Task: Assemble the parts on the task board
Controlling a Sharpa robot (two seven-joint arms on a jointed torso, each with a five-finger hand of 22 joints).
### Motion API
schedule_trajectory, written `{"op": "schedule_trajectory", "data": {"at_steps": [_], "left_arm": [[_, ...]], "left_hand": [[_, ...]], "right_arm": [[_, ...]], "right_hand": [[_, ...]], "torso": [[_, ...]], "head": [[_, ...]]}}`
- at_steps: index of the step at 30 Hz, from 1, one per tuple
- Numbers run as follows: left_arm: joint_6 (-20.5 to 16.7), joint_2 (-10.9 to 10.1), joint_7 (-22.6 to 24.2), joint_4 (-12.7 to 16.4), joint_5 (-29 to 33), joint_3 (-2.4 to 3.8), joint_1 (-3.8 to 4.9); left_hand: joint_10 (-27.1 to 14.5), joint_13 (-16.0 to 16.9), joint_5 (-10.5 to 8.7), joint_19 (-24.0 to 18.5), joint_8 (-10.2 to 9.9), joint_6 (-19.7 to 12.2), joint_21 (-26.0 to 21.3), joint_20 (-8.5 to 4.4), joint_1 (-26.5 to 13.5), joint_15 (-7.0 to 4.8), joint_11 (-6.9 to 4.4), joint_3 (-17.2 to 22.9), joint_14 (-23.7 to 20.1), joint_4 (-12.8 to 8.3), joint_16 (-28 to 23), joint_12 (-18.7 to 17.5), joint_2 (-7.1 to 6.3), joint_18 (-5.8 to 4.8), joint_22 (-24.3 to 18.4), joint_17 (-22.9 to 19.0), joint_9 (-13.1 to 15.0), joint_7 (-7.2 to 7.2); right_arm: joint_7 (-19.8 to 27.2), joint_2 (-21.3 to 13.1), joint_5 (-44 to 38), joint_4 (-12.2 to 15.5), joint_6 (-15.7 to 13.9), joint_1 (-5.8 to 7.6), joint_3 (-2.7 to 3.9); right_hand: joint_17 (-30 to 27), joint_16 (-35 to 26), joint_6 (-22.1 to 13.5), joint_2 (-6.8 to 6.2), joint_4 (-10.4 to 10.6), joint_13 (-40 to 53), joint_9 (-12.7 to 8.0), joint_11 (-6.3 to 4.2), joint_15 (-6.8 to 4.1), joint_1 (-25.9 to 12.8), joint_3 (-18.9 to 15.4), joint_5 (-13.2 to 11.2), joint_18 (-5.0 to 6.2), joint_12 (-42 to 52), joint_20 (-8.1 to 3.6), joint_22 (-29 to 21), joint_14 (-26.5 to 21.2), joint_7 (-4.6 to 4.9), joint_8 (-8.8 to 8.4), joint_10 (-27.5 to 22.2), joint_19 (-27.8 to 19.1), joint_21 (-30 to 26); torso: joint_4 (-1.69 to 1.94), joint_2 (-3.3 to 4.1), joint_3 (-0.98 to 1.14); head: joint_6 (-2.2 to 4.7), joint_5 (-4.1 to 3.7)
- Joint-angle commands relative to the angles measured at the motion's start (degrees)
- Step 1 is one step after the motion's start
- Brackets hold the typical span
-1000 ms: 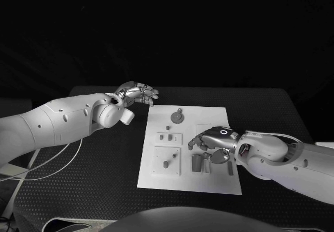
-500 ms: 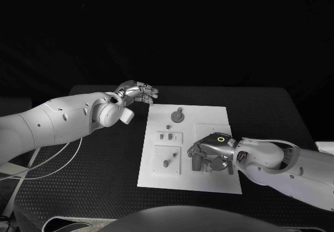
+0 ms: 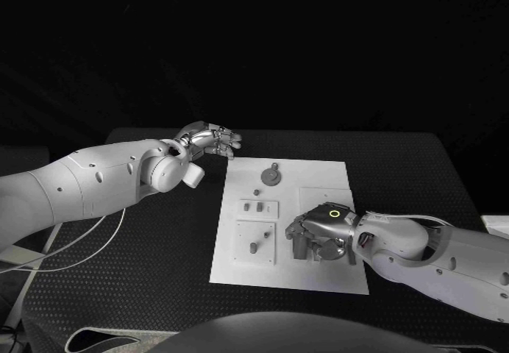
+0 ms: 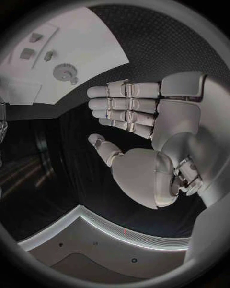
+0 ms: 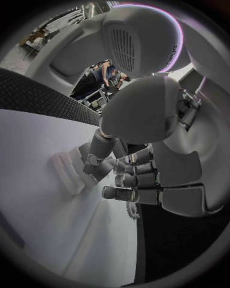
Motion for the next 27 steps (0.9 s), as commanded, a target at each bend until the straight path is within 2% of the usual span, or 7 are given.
{"op": "schedule_trajectory", "data": {"at_steps": [1, 3, 7, 14, 19, 27], "left_arm": [[1.1, 0.0, 0.2, 0.1, 0.3, 0.03, 0.02], [1.1, 0.1, 0.2, 0.0, 0.3, 0.03, 0.02], [1.1, 0.1, 0.1, 0.0, 0.3, 0.03, 0.02], [1.2, 0.1, 0.1, -0.1, 0.3, 0.02, 0.02], [1.3, 0.1, 0.0, 0.0, 0.3, 0.02, 0.02], [1.3, 0.1, -0.1, -0.1, 0.3, 0.02, 0.02]], "left_hand": [[0.1, -0.1, 0.18, 0.3, 0.3, -0.4, -0.2, -0.10, -0.5, 0.16, 0.18, 0.1, 0.4, 0.4, -0.3, -0.2, 0.17, 0.71, 0.1, 0.1, -0.1, -0.15], [0.1, -0.1, 0.18, 0.3, 0.3, -0.4, -0.2, -0.09, -0.5, 0.16, 0.18, 0.1, 0.4, 0.4, -0.3, -0.2, 0.17, 0.71, 0.1, 0.1, -0.1, -0.15], [0.1, -0.1, 0.18, 0.3, 0.3, -0.4, -0.3, -0.09, -0.6, 0.17, 0.19, 0.1, 0.4, 0.4, -0.3, -0.2, 0.16, 0.70, 0.1, 0.1, -0.1, -0.14], [0.0, -0.1, 0.18, 0.3, 0.3, -0.5, -0.3, -0.08, -0.6, 0.18, 0.21, 0.1, 0.3, 0.4, -0.4, -0.2, 0.15, 0.70, 0.1, 0.1, -0.1, -0.12], [0.0, -0.1, 0.17, 0.3, 0.3, -0.5, -0.3, -0.08, -0.6, 0.19, 0.22, 0.1, 0.3, 0.5, -0.4, -0.3, 0.14, 0.70, 0.1, 0.2, -0.2, -0.10], [-0.1, -0.1, 0.17, 0.2, 0.3, -0.6, -0.3, -0.06, -0.7, 0.20, 0.24, 0.1, 0.3, 0.5, -0.4, -0.3, 0.14, 0.69, 0.1, 0.2, -0.2, -0.07]], "right_arm": [[0.1, 0.1, -1.8, -0.1, 0.2, -0.49, -0.35], [0.4, 0.1, -1.7, -0.1, 0.0, -0.50, -0.35], [1.1, -0.1, -1.0, -0.1, -0.5, -0.50, -0.34], [1.8, -0.2, -0.1, -0.2, -0.5, -0.50, -0.34], [1.8, -0.2, 0.1, -0.4, -0.6, -0.50, -0.34], [1.8, -0.3, 0.5, -0.5, -2.0, -0.49, -0.33]], "right_hand": [[-0.1, 0.4, 0.6, 0.05, 0.0, -0.2, 0.0, -0.03, -0.07, 0.0, 0.1, 0.1, 0.34, 0.6, -0.17, 1.1, -0.5, 0.02, 0.46, -0.4, -0.3, 0.3], [-0.3, 1.2, 1.9, 0.40, -0.1, -0.5, 0.2, 0.00, -0.01, -0.1, -0.1, 0.1, 0.34, 1.4, -0.30, 1.2, -0.4, 0.57, 1.11, -0.5, -0.1, 0.9], [-0.9, 2.6, 6.4, 1.62, -0.2, -1.5, 0.9, 0.02, 0.06, -0.5, -0.6, 0.1, 0.34, 3.0, -0.62, 1.1, -0.3, 2.54, 3.20, -0.8, 0.2, 1.9], [-1.9, 3.9, 13.2, 3.06, -0.1, -3.0, 1.7, -0.15, 0.03, -1.1, -0.7, 0.2, 0.34, 4.6, -0.87, 0.9, -0.1, 4.37, 5.60, -0.6, 0.5, 2.7], [-2.5, 4.4, 15.5, 4.02, 0.0, -4.0, 1.7, -0.26, -0.01, -1.7, -0.7, 0.2, 0.34, 5.2, -0.96, 0.8, -0.1, 4.19, 5.84, -0.5, 0.8, 3.1], [-3.0, 4.8, 16.4, 4.98, 0.4, -4.9, 1.4, -0.37, -0.09, -3.2, -0.8, 0.2, 0.34, 5.8, -1.04, 0.7, 0.2, 4.16, 5.38, -0.2, 1.2, 3.4]], "torso": [[-0.08, -0.02, 0.04], [-0.05, -0.02, 0.02], [0.07, -0.04, -0.03], [-0.05, -0.02, -0.01], [-0.06, -0.02, -0.01], [-0.04, -0.03, -0.01]], "head": [[-0.12, 0.06], [-0.15, 0.03], [-0.21, -0.03], [-0.26, 0.04], [-0.31, 0.03], [-0.27, -0.09]]}}
